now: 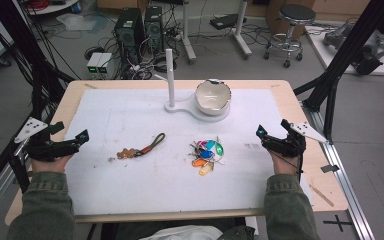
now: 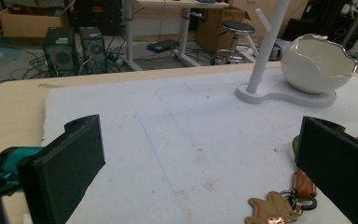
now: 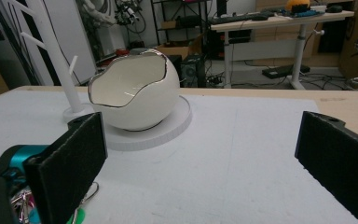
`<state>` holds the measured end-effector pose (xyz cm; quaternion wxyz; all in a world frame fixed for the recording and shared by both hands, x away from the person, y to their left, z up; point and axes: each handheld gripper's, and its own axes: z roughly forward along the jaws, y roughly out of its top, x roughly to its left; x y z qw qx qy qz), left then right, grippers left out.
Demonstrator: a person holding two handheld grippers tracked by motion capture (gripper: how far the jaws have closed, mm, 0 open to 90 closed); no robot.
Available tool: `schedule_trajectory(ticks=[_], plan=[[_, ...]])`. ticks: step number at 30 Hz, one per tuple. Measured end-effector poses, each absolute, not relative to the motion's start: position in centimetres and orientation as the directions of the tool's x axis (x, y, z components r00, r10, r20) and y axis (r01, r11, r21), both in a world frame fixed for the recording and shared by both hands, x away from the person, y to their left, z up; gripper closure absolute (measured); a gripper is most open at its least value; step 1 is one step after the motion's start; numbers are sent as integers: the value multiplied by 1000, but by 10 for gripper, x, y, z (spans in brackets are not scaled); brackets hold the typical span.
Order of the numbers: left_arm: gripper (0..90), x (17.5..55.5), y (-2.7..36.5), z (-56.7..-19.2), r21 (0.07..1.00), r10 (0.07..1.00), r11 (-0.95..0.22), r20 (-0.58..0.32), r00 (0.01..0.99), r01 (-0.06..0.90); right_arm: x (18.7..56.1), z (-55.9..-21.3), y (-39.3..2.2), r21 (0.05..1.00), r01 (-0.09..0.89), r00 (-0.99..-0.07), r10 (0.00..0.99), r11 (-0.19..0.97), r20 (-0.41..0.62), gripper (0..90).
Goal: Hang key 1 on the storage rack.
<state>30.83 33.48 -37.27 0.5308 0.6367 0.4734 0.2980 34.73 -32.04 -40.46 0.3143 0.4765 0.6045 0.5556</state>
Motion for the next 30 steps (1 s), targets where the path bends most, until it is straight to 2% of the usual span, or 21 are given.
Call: schedule_trajectory(ticks=[14,30], plan=[[17,332,304,-360,941,879,-103,-66,472,322,347,-404,-320,972,231,-353,926,-53,134,12],[17,350,273,-352,929,836,-148,-67,545,340,345,-404,-319,971,233,-348,928,-54,135,12]])
